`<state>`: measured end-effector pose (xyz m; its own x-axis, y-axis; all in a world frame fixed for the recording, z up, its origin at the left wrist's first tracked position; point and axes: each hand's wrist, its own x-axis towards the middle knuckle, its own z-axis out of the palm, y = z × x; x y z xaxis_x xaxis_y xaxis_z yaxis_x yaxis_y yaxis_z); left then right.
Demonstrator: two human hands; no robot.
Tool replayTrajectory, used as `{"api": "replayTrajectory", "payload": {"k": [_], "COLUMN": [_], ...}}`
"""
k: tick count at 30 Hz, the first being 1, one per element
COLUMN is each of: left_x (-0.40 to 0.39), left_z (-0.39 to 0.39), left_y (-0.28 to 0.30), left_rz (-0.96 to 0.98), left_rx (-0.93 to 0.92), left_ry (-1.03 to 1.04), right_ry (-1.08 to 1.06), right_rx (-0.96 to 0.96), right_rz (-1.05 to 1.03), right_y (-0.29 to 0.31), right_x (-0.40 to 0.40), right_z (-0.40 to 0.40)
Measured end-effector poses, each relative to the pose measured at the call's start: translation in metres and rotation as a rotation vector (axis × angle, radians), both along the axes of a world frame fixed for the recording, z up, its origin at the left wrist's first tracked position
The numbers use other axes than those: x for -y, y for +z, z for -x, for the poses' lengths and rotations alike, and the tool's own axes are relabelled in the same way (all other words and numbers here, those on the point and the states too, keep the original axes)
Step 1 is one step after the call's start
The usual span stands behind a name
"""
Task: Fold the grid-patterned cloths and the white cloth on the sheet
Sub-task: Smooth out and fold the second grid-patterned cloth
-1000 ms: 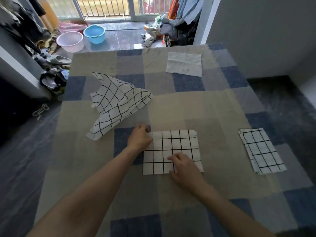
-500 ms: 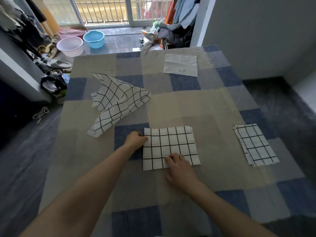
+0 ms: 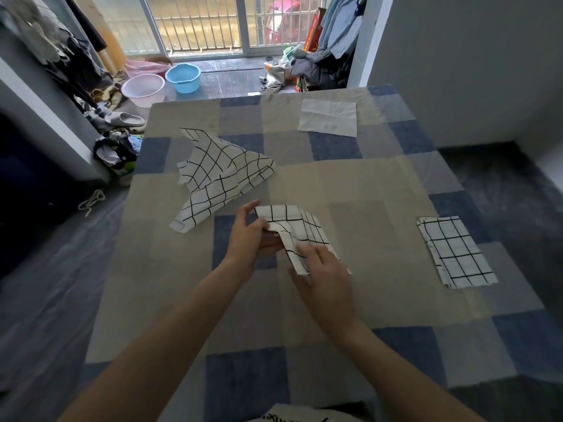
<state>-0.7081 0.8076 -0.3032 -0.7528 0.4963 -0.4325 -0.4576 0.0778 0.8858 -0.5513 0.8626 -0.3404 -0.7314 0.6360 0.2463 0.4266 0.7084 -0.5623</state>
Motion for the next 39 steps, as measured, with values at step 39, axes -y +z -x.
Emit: {"api": "replayTrajectory", "payload": {"k": [39], "left_x": [-0.006], "left_z": [0.008], "left_y": [-0.079], "left_rz": [0.396], "left_rx": [-0.154], "left_ry": [-0.676], "right_ry": [-0.118], "right_rx": [0.193], "right_rz": [1.387], "right_y": [-0.022], "right_x": [-0.131], "right_z": [-0.040]}}
